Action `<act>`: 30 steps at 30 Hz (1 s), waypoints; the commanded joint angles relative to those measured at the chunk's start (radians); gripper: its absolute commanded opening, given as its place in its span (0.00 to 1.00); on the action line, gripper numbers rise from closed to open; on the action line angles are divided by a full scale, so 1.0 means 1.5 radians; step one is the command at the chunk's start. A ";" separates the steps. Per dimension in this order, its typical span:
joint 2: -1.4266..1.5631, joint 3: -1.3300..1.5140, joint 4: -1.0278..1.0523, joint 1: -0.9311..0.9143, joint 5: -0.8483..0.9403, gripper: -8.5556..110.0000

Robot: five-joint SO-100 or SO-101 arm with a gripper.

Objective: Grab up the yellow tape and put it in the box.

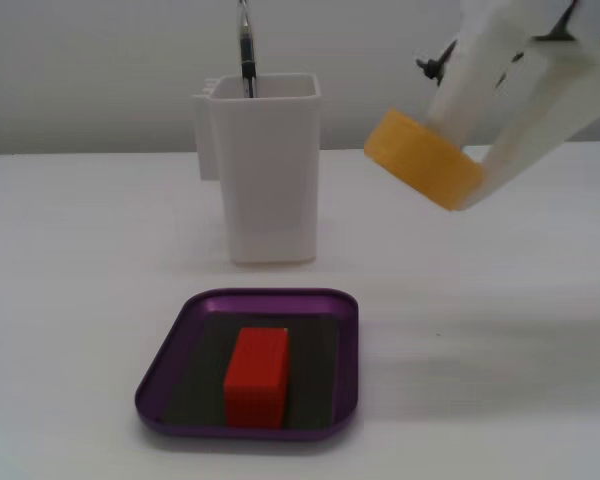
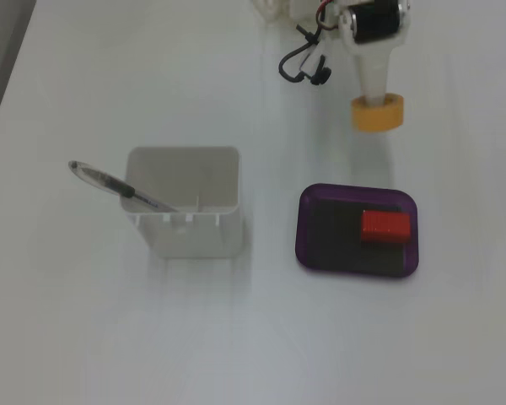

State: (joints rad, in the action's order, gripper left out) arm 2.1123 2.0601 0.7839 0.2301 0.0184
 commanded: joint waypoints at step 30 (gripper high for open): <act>-0.378 -0.282 -0.040 -0.078 0.010 0.07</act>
State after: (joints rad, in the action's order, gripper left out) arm 1.5524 1.6950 0.7378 0.1227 0.0261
